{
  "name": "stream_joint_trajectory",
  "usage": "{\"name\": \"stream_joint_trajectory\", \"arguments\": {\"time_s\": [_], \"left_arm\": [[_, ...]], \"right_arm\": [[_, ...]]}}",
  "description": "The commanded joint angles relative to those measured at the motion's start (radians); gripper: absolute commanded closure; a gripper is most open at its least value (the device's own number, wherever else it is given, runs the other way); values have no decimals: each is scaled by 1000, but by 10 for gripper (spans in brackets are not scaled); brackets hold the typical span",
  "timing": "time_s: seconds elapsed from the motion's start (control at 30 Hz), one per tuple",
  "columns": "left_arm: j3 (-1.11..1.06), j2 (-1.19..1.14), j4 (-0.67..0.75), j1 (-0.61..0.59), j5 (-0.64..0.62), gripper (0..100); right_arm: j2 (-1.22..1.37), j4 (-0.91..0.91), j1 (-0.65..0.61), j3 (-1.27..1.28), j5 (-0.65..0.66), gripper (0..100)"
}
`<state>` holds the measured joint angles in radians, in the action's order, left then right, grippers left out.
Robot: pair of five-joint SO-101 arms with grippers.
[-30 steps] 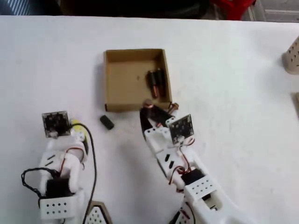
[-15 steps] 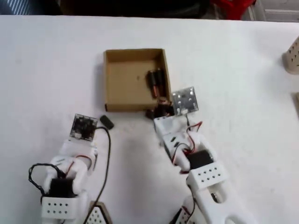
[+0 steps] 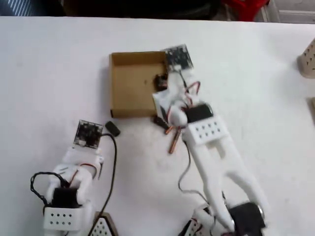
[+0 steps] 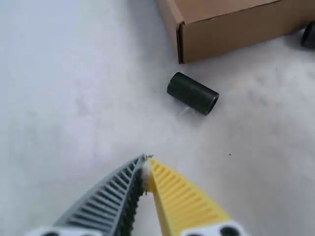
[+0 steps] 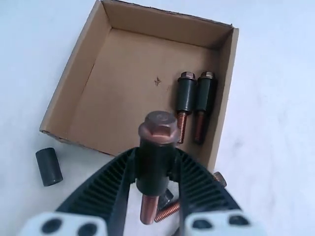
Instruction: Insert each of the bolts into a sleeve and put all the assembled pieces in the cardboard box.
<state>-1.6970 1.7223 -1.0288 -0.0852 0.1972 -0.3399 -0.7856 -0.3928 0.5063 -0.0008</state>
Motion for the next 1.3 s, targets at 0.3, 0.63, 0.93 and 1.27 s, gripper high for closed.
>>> {"name": "stream_joint_trajectory", "arguments": {"time_s": [0.3,0.63,0.93,1.27], "left_arm": [[-2,10,-5,-33,11,976],[-2,7,21,-33,12,976],[-2,7,21,-33,12,976],[-2,7,23,-33,12,976]], "right_arm": [[753,-318,2,-982,97,928],[1267,-625,-5,-1660,107,981],[1506,-777,-8,-2002,107,806],[1400,-940,1,-2122,107,925]]}}
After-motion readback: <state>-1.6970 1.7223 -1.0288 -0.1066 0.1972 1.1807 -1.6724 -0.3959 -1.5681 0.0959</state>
